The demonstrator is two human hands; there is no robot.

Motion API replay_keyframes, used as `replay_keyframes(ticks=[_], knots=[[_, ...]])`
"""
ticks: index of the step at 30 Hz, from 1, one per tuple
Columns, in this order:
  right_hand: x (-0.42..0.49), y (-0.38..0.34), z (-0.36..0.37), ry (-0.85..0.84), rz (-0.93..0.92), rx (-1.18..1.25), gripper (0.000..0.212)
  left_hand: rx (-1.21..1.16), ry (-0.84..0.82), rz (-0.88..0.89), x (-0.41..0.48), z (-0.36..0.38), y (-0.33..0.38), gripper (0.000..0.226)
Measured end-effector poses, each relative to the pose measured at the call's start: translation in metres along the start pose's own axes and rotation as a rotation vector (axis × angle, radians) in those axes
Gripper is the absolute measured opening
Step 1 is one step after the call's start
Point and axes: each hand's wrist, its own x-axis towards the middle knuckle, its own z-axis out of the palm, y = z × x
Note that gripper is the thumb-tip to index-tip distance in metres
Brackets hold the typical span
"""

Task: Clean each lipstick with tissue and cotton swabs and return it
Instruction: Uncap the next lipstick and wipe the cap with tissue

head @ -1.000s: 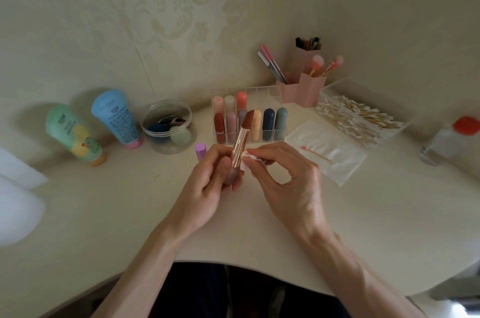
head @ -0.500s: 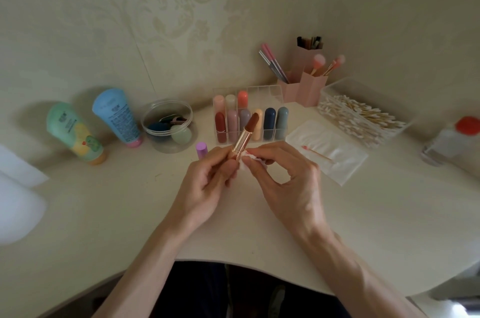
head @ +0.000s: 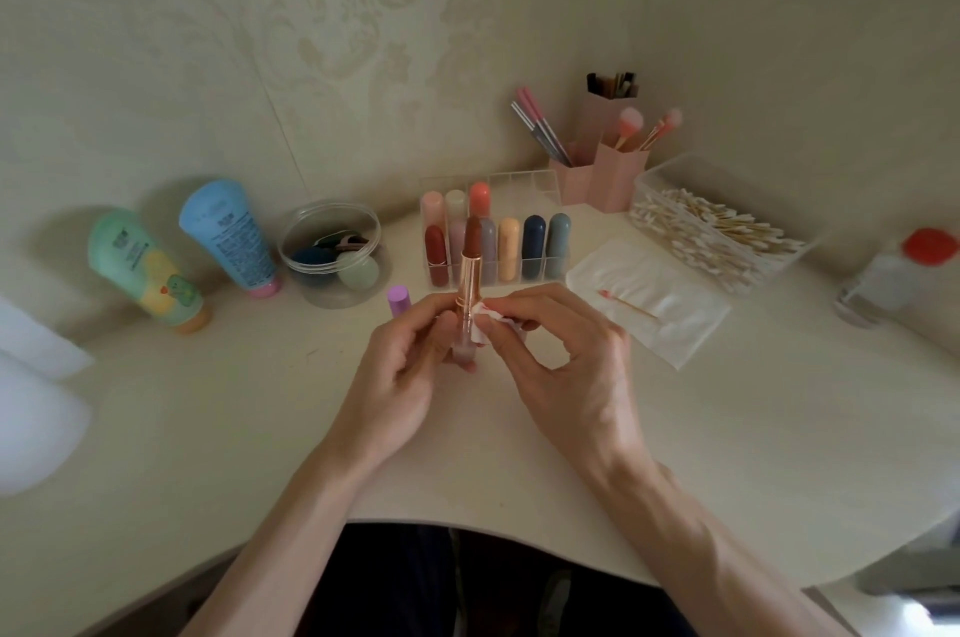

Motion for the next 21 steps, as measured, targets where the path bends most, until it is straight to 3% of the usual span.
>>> replay_keyframes(ticks=[13, 17, 21], knots=[[0.0003, 0.0055, 0.0, 0.002, 0.024, -0.045, 0.011, -0.019, -0.043, 0.024, 0.0011, -0.0023, -0.0042, 0.014], [0.0018, 0.0048, 0.0002, -0.021, 0.049, -0.031, 0.008, -0.11, 0.035, -0.018, 0.0017, 0.0003, -0.0049, 0.032], [0.0002, -0.0017, 0.0006, -0.005, 0.018, -0.007, 0.003, -0.153, 0.066, -0.049, 0.0025, 0.0007, -0.0033, 0.023]])
